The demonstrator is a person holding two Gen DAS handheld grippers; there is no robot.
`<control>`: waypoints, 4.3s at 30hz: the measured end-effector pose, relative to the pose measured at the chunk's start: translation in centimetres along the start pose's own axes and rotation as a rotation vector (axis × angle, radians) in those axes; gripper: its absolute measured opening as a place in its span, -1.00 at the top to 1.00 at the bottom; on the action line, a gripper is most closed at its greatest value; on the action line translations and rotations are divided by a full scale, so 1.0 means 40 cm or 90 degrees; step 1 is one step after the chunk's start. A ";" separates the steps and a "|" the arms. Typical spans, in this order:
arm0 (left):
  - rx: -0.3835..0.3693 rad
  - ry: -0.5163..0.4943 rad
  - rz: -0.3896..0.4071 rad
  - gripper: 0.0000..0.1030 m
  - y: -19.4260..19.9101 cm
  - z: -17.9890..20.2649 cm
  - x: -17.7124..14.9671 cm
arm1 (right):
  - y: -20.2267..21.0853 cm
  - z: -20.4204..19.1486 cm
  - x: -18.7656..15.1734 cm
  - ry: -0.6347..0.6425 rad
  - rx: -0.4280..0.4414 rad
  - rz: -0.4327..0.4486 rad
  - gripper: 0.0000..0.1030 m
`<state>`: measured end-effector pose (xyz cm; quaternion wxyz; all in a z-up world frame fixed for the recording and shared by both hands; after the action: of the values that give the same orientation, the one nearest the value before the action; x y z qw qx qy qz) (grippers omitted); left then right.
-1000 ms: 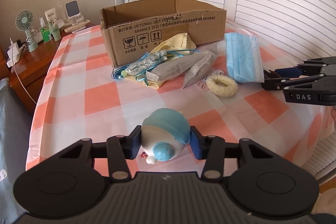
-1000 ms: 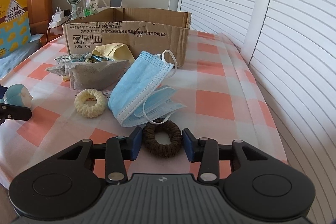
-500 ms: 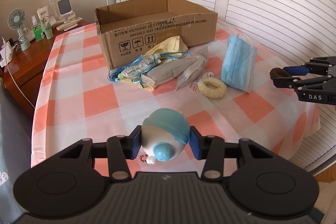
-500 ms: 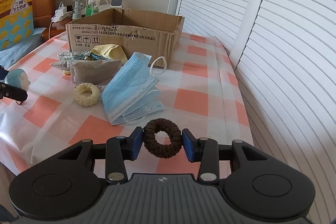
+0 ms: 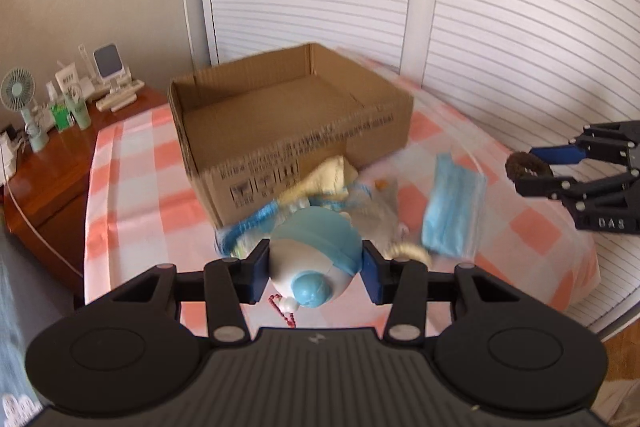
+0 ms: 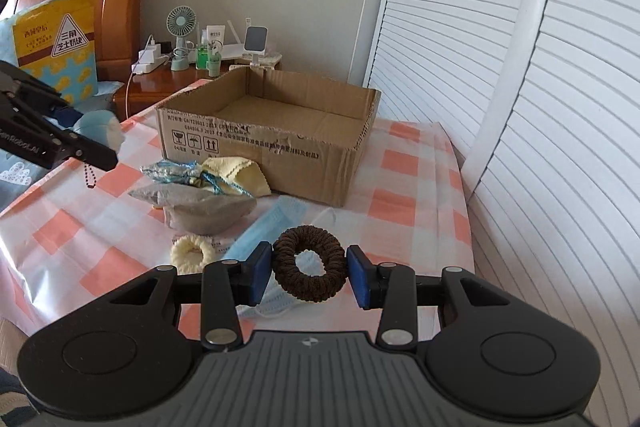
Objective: Organize soft objects
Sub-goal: 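Carry both items into the cardboard box and open both tools, then move the right tool to the blue face mask while the left tool approaches the cream scrunchie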
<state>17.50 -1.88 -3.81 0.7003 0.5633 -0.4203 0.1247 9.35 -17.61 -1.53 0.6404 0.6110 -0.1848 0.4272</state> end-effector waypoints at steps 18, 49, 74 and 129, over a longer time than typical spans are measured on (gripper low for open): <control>0.096 0.018 0.008 -0.57 -0.322 -0.171 0.329 | -0.087 0.003 0.161 0.023 0.007 0.028 0.11; 0.153 0.033 0.064 -0.97 0.029 -0.047 -0.041 | -0.357 0.001 0.415 0.012 0.018 0.004 0.11; 0.149 0.064 0.049 -0.98 0.056 -0.036 -0.099 | -0.264 -0.031 0.345 -0.007 0.009 -0.003 -0.90; 0.027 0.021 -0.021 -0.98 -0.072 0.115 -0.167 | -0.189 -0.020 -0.176 -0.098 -0.028 -0.073 -1.00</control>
<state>13.17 -4.95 -10.60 0.6970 0.5829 -0.3964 0.1316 10.98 -18.26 -11.73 0.6610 0.6373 -0.2074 0.3376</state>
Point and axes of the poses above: each gripper's, at about its wrist camera, not at the fingertips, and y roughly against the way its jaws point, z to its right, x to its top, the point moved 10 cm from there along -y, roughly the way its jaws point, and after that the axes turned 1 degree about y, right-handed, at the moved point
